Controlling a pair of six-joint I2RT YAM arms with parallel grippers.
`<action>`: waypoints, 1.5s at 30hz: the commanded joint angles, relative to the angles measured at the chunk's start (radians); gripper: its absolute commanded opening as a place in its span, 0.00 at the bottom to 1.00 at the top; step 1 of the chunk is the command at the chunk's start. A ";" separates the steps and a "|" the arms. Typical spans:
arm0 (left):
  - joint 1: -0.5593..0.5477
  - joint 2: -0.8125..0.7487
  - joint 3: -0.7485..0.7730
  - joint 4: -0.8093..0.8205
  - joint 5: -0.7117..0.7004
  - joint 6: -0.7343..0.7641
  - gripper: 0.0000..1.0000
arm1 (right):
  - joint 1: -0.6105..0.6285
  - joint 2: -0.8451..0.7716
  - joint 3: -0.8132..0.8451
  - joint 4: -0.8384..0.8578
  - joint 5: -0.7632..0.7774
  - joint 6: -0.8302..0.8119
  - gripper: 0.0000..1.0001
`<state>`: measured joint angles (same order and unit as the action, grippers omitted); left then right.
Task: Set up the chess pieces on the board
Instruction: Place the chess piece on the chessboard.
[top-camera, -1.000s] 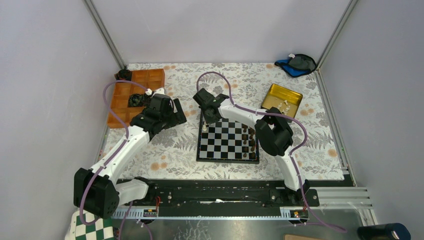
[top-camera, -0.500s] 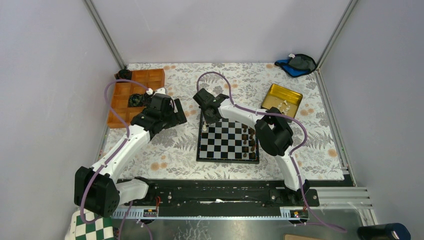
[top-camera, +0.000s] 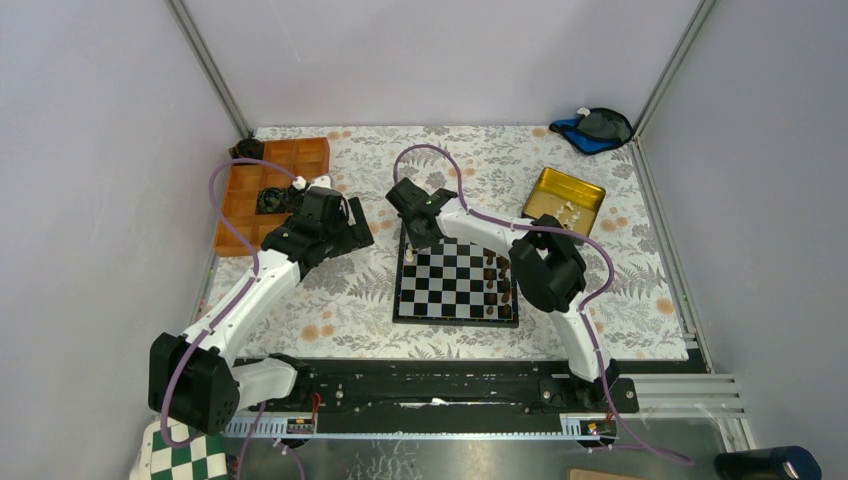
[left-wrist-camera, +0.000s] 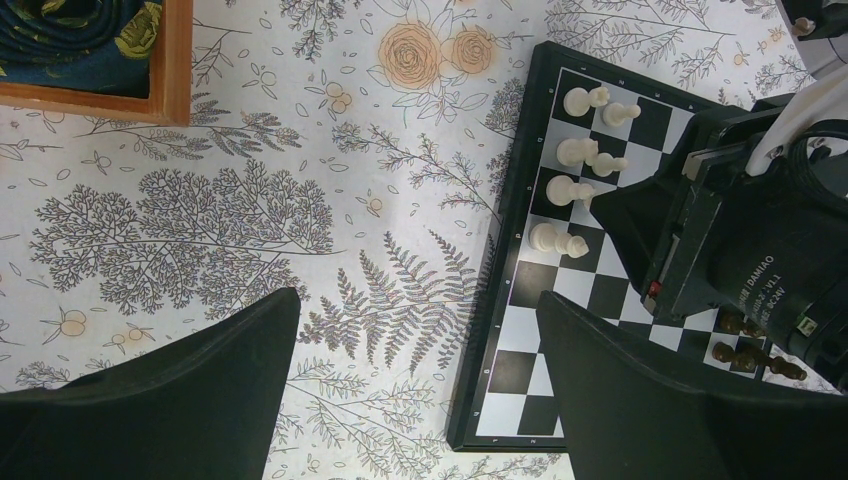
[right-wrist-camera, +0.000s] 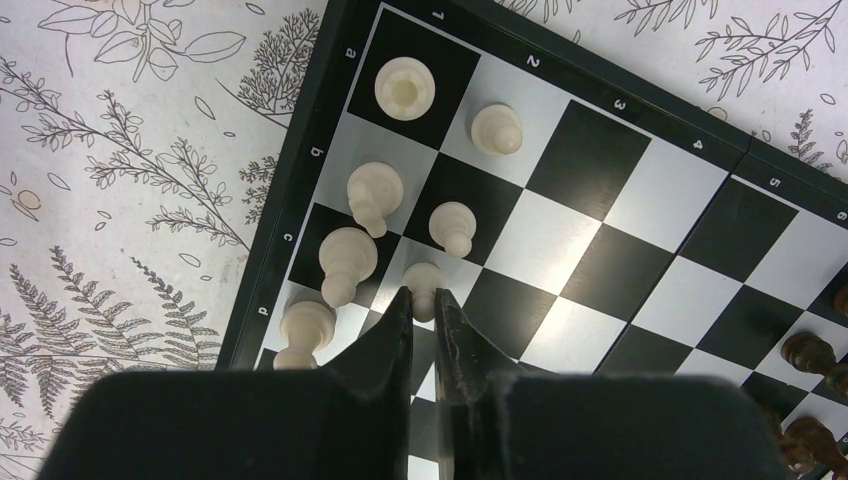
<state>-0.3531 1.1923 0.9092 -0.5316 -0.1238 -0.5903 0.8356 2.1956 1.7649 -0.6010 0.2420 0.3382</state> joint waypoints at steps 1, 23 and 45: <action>-0.006 0.001 0.024 0.052 -0.012 0.020 0.96 | 0.014 -0.027 -0.012 -0.010 -0.002 0.011 0.00; -0.006 -0.002 0.025 0.052 -0.006 0.009 0.96 | 0.014 -0.047 -0.003 -0.014 0.000 0.000 0.36; -0.006 0.008 0.049 0.052 0.000 0.020 0.96 | -0.103 -0.336 -0.004 -0.064 0.199 0.011 0.43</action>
<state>-0.3531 1.1934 0.9215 -0.5308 -0.1234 -0.5903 0.8219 1.9495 1.7527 -0.6479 0.3267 0.3401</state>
